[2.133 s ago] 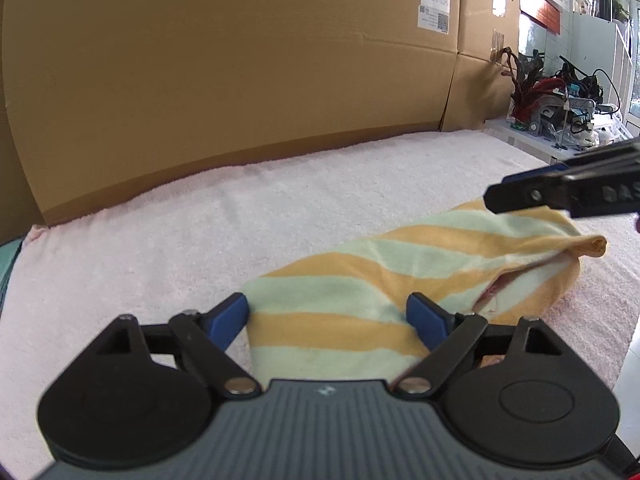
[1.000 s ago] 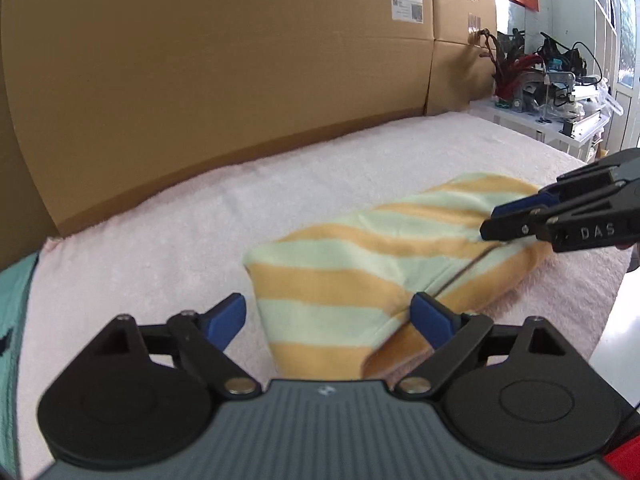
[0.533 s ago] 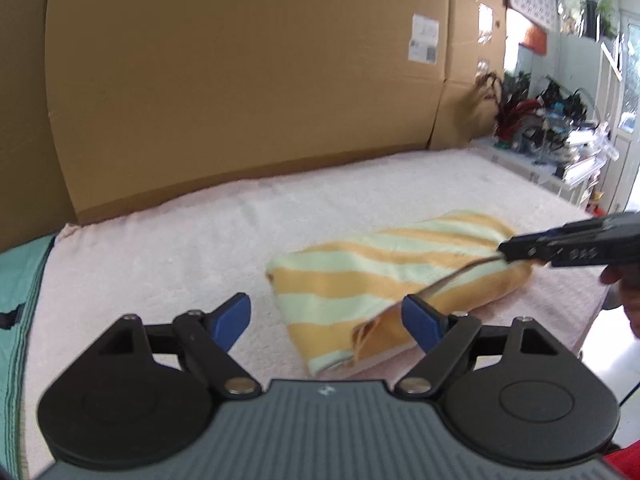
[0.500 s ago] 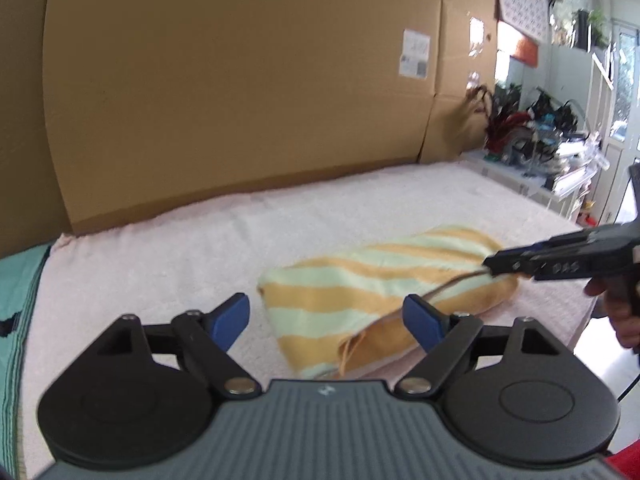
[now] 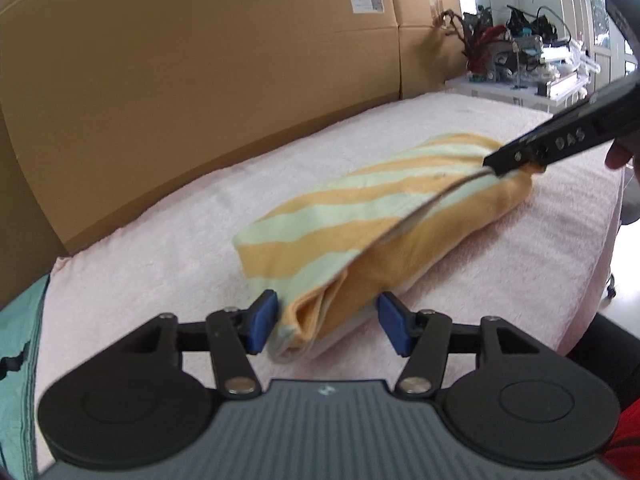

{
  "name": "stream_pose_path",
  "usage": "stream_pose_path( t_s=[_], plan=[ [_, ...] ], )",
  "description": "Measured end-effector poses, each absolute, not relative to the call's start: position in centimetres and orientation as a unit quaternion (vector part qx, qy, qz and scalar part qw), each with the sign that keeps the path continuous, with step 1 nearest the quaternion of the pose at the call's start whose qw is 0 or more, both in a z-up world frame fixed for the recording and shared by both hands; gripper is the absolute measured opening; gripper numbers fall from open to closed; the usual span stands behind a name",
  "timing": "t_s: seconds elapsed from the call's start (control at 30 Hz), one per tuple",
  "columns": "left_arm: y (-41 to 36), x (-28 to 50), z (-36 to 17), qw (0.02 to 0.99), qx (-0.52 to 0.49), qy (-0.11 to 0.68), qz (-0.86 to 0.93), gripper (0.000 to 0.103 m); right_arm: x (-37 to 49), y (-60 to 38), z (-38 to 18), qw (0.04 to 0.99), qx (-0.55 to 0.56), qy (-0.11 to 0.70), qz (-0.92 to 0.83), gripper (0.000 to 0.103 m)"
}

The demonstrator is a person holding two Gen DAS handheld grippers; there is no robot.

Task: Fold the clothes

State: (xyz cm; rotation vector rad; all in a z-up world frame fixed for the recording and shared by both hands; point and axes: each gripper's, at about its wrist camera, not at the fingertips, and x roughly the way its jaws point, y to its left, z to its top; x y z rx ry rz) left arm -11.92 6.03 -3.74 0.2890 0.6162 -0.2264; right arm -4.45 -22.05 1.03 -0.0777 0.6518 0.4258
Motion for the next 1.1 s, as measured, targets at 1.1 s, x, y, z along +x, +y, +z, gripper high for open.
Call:
stream_pose_path(
  t_s=[1.1],
  plan=[
    [6.3, -11.7, -2.2, 0.943, -0.022, 0.270, -0.193, 0.075, -5.6, -20.4, 1.9, 0.911, -0.029, 0.275, 0.307, 0.031]
  ],
)
